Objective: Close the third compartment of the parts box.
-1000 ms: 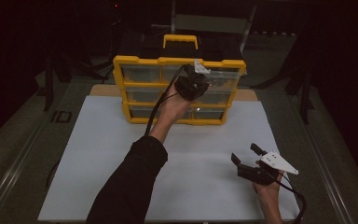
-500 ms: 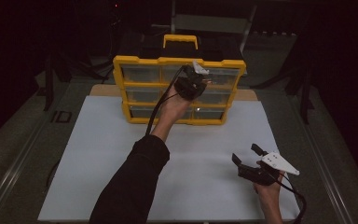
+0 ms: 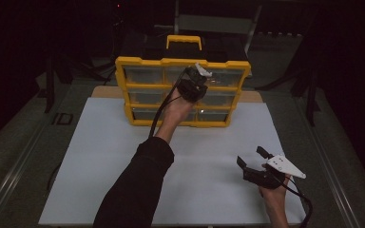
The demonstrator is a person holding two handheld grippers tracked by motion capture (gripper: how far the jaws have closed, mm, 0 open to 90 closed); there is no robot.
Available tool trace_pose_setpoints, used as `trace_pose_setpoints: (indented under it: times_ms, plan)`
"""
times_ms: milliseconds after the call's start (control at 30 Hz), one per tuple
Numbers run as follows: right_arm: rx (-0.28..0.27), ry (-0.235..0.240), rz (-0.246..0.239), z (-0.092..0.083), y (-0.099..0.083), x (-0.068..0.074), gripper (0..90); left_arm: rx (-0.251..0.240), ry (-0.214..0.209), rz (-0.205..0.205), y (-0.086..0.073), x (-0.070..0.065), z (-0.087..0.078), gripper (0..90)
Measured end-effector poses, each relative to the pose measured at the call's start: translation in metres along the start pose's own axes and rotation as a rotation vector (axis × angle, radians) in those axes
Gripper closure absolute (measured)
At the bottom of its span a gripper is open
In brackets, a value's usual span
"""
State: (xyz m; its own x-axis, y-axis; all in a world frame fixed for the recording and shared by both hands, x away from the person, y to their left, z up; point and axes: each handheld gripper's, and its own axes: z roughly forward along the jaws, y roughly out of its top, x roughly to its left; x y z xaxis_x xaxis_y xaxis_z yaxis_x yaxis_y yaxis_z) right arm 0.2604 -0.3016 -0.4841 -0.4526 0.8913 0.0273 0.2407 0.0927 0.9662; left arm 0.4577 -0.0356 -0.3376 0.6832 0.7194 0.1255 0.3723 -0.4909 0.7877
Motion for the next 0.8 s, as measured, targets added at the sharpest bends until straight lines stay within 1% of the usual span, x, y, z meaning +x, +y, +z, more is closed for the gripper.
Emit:
trace_pose_setpoints:
  times_ms: [267, 400, 533, 600, 800]
  plan:
    - [0.001, 0.001, -0.003, 0.0, 0.0, 0.0, 11.3, 0.005, 0.001, -0.002, 0.0, 0.0, -0.001, 90.0]
    - [0.002, 0.002, -0.004, 0.0, 0.0, 0.0, 11.3, 0.001, -0.011, 0.013, -0.002, -0.001, -0.004, 90.0]
    - [0.004, 0.004, -0.012, 0.001, 0.0, 0.001, 11.3, 0.003, -0.027, 0.044, -0.004, -0.001, -0.01, 89.0]
    - [0.006, 0.003, -0.013, 0.001, 0.0, 0.001, 11.2, 0.015, -0.034, 0.079, -0.005, -0.002, -0.014, 88.1]
    - [0.011, 0.007, -0.014, 0.001, 0.0, 0.002, 11.3, 0.013, -0.078, 0.167, -0.01, -0.007, -0.028, 83.7]
